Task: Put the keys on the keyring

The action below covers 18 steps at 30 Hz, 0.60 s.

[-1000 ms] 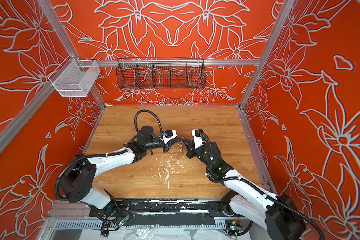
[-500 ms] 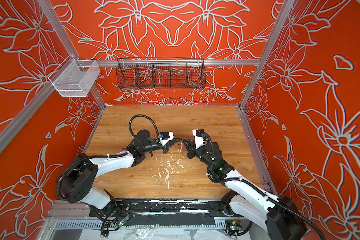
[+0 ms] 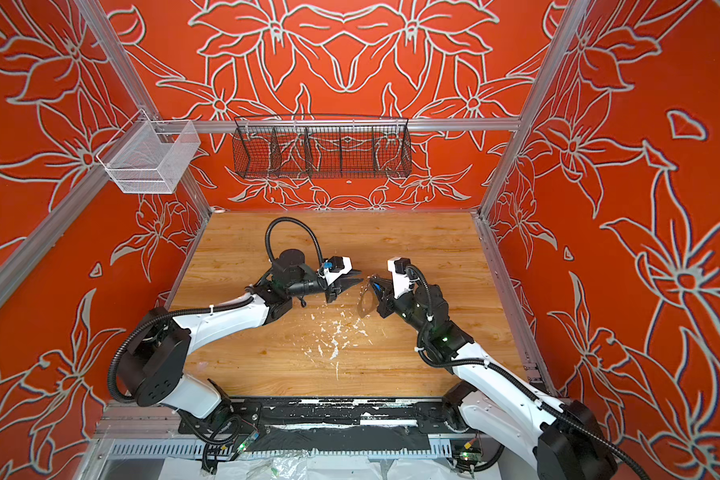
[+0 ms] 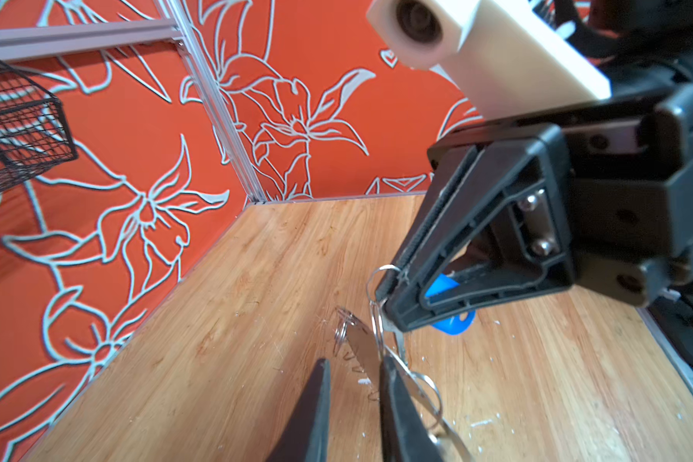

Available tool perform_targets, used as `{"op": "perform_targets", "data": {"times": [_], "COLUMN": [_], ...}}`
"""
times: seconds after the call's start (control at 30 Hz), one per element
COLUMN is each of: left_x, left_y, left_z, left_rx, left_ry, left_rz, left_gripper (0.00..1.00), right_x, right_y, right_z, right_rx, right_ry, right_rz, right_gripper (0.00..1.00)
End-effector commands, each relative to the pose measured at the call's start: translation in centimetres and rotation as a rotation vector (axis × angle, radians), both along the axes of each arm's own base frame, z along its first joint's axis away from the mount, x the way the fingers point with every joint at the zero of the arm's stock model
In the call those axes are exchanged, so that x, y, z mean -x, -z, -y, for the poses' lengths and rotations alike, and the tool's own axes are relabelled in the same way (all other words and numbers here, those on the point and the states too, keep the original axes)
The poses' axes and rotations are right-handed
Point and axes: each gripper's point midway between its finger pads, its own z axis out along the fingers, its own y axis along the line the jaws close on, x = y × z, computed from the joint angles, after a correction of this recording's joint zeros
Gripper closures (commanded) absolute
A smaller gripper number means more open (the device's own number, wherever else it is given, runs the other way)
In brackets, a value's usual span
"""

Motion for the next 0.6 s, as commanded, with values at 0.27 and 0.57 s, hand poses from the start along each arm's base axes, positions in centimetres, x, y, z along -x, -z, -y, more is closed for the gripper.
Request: {"op": "perform_targets", "data": {"times": [0.27,0.57], "left_x": [0.9,0.6], "left_y": [-0.7,-0.6], "left_z": [0.2,0.3], "left_rx": [-0.029,-0.033], "left_ry": [0.057,0.054], "left_rz": [-0.014,-0.022], "left_gripper": [0.74,0.73], "right_x": [0.2,0.2], "right_y": [-2.8,-2.5], "right_z": [-1.2,-2.3], "right_rx": [-0.026,-0.026], "right_ry": [-0.057,-0.094], "right_rz": [0.069,0.059], "right_gripper": [1.00,1.00]}}
